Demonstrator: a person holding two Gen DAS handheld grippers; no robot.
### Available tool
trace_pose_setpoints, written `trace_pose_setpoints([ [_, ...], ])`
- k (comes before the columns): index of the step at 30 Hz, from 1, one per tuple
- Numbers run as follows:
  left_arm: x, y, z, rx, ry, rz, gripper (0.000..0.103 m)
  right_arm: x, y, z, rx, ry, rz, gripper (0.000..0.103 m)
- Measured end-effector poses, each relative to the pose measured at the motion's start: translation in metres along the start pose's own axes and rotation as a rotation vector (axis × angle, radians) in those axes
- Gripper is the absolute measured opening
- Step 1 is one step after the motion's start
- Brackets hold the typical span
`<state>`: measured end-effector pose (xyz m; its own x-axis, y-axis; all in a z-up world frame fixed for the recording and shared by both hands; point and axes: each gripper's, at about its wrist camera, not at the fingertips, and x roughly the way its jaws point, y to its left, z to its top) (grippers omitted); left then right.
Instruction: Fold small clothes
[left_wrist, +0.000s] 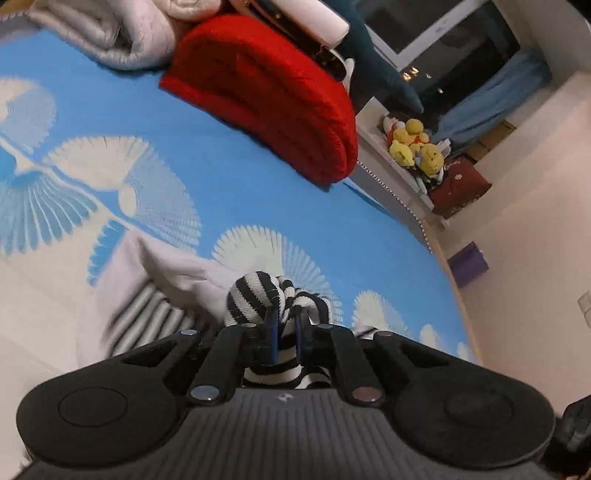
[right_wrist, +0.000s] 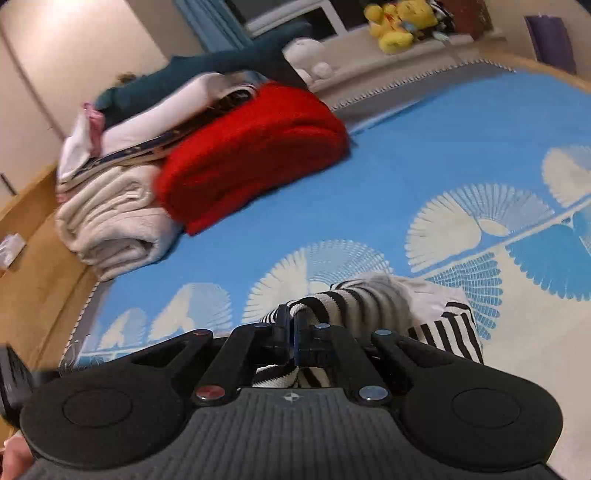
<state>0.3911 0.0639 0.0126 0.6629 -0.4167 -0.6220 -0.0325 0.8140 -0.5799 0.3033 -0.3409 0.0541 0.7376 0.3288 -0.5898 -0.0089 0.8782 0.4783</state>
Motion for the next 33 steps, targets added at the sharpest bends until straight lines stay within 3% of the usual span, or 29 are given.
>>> trace_pose_setpoints([
  [1,0.005,0.010,0.000,-0.010,0.070,0.059,0.009,-0.002,0.002,-0.007,-0.011,0.041,-0.006,0.001],
  [4,0.033,0.049,-0.023,-0.063,0.377,0.273,0.012,0.027,0.011,-0.046,-0.122,0.385,-0.042,0.001],
  [5,0.038,0.061,-0.032,-0.095,0.438,0.313,0.014,0.037,0.010,-0.059,-0.143,0.466,-0.056,0.002],
  [7,0.037,0.065,-0.037,-0.102,0.460,0.307,0.022,0.049,0.002,-0.072,-0.122,0.527,-0.111,0.006],
  [8,0.033,0.061,-0.034,-0.079,0.444,0.293,0.029,0.052,-0.004,-0.071,-0.093,0.520,-0.133,0.007],
  [9,0.028,0.057,-0.031,-0.061,0.419,0.280,0.046,0.052,-0.010,-0.066,-0.056,0.498,-0.139,0.012],
  [10,0.022,0.054,-0.027,-0.051,0.388,0.273,0.059,0.052,-0.018,-0.060,-0.010,0.467,-0.142,0.028],
  [11,0.018,0.053,-0.025,-0.051,0.369,0.273,0.061,0.050,-0.028,-0.052,0.042,0.425,-0.155,0.045],
  [12,0.019,0.052,-0.021,-0.059,0.362,0.277,0.062,0.051,-0.035,-0.046,0.076,0.396,-0.180,0.051],
  [14,0.021,0.055,-0.022,-0.099,0.363,0.272,0.062,0.055,-0.050,-0.040,0.129,0.354,-0.244,0.053],
  [17,0.035,0.053,-0.024,-0.117,0.387,0.268,0.062,0.074,-0.073,-0.041,0.233,0.382,-0.250,0.053],
  [19,0.043,0.053,-0.030,-0.114,0.409,0.267,0.062,0.086,-0.082,-0.049,0.304,0.418,-0.245,0.052],
  [21,0.051,0.051,-0.035,-0.110,0.413,0.253,0.060,0.091,-0.080,-0.054,0.297,0.438,-0.260,0.030],
  [22,0.051,0.050,-0.035,-0.110,0.396,0.250,0.048,0.091,-0.078,-0.055,0.280,0.438,-0.262,0.003],
  [23,0.051,0.049,-0.033,-0.119,0.368,0.238,0.036,0.088,-0.073,-0.053,0.268,0.424,-0.255,0.002],
  [24,0.047,0.049,-0.030,-0.145,0.325,0.193,0.011,0.083,-0.069,-0.049,0.265,0.391,-0.246,0.002],
  [26,0.032,0.048,-0.019,-0.226,0.216,0.006,0.010,0.064,-0.060,-0.033,0.268,0.273,-0.182,0.002],
  [29,0.013,0.043,-0.010,-0.239,0.123,-0.178,0.010,0.026,-0.052,-0.007,0.277,0.078,-0.054,0.002],
  [30,0.014,0.044,-0.010,-0.239,0.136,-0.181,0.011,0.017,-0.053,-0.002,0.267,0.038,-0.049,0.002],
  [31,0.019,0.047,-0.012,-0.217,0.198,-0.115,0.011,0.013,-0.057,0.001,0.268,0.023,-0.057,0.002],
  [33,0.038,0.059,-0.026,-0.150,0.369,0.121,0.012,0.022,-0.068,-0.003,0.268,0.127,-0.129,0.002],
])
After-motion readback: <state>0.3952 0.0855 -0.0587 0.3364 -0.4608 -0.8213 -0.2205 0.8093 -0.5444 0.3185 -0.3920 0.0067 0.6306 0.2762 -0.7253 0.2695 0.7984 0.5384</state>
